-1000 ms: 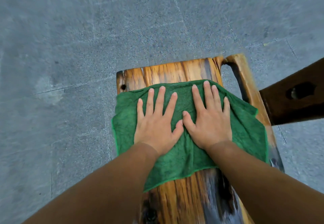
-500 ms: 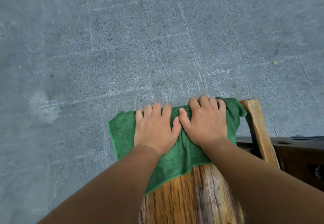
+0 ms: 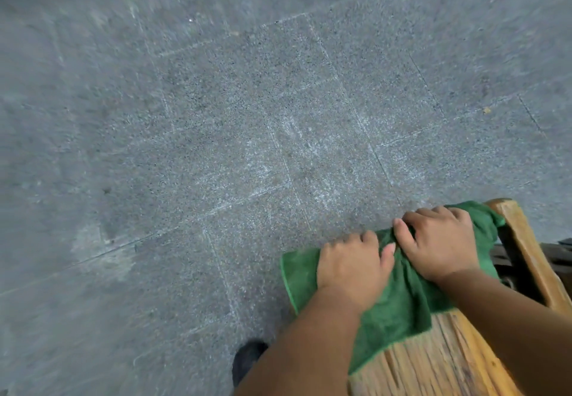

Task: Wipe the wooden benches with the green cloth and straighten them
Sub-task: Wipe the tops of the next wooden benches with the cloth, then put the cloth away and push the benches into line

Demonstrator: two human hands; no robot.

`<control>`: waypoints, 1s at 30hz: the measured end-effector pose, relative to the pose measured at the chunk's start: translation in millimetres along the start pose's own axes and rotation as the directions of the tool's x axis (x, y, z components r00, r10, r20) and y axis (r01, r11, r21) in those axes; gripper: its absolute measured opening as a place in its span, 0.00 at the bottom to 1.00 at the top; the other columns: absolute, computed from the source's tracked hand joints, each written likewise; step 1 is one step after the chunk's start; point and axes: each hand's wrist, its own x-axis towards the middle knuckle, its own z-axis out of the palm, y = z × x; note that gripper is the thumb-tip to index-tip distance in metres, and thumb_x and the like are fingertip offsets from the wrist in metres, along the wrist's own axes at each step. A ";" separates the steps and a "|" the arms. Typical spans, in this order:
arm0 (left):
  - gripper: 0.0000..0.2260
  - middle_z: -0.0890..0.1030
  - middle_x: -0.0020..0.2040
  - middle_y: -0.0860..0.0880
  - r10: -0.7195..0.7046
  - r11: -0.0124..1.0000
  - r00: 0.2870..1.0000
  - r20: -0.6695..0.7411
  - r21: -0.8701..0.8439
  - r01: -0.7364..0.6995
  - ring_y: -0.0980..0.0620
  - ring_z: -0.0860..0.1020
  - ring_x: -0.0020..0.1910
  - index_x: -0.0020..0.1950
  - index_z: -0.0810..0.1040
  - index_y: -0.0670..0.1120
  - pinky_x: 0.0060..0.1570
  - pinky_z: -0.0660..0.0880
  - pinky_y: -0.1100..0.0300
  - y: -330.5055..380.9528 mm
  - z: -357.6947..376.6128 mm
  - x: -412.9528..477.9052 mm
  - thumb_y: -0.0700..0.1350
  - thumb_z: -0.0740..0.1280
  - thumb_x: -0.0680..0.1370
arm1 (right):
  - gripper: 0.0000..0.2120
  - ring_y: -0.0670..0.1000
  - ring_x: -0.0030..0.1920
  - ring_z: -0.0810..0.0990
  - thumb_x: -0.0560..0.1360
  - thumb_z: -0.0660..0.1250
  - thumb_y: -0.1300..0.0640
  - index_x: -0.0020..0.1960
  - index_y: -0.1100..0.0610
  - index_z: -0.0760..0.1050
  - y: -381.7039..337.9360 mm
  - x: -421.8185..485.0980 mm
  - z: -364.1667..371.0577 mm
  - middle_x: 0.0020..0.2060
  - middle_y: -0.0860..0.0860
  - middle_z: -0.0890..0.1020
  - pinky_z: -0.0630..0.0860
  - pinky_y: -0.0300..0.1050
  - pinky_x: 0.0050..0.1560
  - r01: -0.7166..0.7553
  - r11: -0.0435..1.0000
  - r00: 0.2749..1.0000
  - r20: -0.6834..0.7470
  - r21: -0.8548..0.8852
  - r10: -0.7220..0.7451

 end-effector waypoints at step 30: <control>0.09 0.75 0.52 0.45 -0.455 0.890 0.884 -0.105 -0.039 0.454 0.43 0.77 0.52 0.52 0.75 0.46 0.49 0.73 0.53 -198.5 -328.3 -591.9 0.45 0.68 0.73 | 0.12 0.51 0.40 0.81 0.73 0.73 0.59 0.41 0.54 0.69 -384.2 -254.7 -411.9 0.40 0.53 0.77 0.81 0.44 0.35 0.359 0.602 -0.035 0.655 0.713 -0.755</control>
